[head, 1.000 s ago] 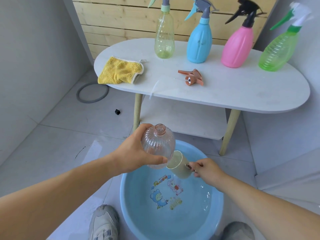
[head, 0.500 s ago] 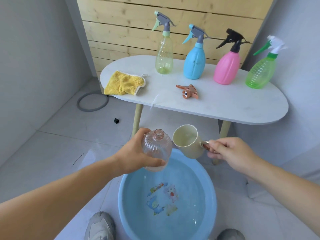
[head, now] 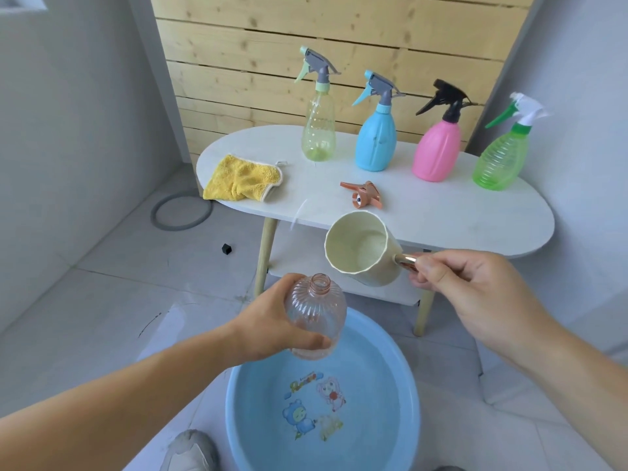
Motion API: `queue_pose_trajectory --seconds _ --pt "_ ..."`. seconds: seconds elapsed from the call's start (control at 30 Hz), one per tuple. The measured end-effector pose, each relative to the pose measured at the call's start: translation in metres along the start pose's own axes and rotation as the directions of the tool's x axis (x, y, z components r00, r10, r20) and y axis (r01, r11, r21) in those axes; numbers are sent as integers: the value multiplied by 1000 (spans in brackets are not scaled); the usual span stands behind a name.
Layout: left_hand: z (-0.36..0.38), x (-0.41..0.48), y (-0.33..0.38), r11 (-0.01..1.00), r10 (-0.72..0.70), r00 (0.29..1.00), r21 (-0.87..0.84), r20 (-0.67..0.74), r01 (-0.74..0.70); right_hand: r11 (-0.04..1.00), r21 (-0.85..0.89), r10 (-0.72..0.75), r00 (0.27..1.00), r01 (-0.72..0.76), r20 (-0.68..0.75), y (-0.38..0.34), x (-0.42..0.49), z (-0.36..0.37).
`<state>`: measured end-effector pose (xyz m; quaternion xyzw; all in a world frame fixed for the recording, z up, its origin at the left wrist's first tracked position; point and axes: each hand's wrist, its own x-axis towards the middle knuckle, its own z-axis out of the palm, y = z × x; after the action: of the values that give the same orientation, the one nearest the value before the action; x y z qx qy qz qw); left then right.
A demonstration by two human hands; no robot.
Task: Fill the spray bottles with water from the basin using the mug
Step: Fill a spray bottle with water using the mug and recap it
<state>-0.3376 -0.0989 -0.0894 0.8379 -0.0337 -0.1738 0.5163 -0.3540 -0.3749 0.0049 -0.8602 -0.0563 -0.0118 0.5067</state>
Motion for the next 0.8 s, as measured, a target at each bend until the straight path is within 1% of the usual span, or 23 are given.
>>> queue_pose_trajectory --seconds 0.17,0.3,0.53,0.8 --pt "2 2 1 1000 8 1000 -10 11 -8 997 -51 -67 998 66 -14 -5 -3 1" --pt "2 3 1 1000 16 1000 -10 10 -16 993 -55 -104 995 103 -10 -7 -7 3" --pt "1 3 3 1000 23 1000 -19 21 -23 995 -33 -91 995 90 -36 -9 -6 6" --pt "0 4 2 1000 22 1000 1 17 -23 992 -32 -127 991 125 -53 -9 -5 8"
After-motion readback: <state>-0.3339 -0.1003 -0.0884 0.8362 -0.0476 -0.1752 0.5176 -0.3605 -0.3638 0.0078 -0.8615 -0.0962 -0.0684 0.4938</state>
